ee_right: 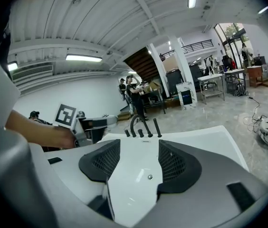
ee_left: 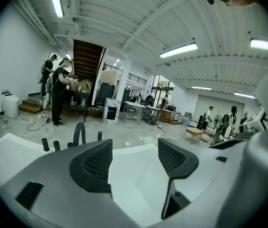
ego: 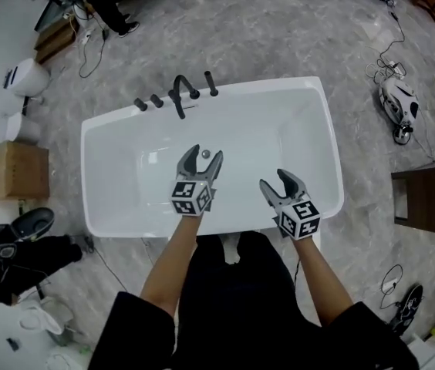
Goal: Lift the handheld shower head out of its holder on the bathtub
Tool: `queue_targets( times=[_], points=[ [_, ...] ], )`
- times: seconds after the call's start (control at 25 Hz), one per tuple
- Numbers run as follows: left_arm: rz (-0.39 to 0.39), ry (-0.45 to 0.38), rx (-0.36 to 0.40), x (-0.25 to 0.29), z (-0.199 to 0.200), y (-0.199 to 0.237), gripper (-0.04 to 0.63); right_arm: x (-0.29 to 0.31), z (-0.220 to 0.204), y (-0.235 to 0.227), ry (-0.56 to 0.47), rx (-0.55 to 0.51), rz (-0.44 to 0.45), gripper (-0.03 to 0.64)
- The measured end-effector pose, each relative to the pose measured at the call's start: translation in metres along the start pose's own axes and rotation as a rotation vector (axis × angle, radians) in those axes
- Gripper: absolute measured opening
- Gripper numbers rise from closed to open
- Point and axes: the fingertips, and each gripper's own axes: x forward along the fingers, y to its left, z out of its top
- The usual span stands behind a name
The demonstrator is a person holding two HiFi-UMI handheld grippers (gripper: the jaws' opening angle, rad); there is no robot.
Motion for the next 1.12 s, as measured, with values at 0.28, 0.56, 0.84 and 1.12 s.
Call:
queue_targets(
  times=[0.28, 0.56, 0.84, 1.12],
  points=[
    [0.017, -0.001, -0.01, 0.087, -0.014, 0.04, 0.278, 0.037, -0.015, -0.022, 0.016, 0.018, -0.021, 0.219],
    [0.04, -0.016, -0.015, 0.145, -0.014, 0.085, 0.278, 0.089, -0.017, -0.038, 0.02, 0.027, -0.027, 0.22],
    [0.058, -0.035, -0.03, 0.2, -0.021, 0.12, 0.278, 0.127, -0.019, -0.056, 0.027, 0.038, -0.034, 0.219],
    [0.096, -0.02, -0.037, 0.233, -0.029, 0.157, 0.278, 0.156, -0.037, -0.059, 0.058, 0.034, -0.007, 0.22]
  ],
)
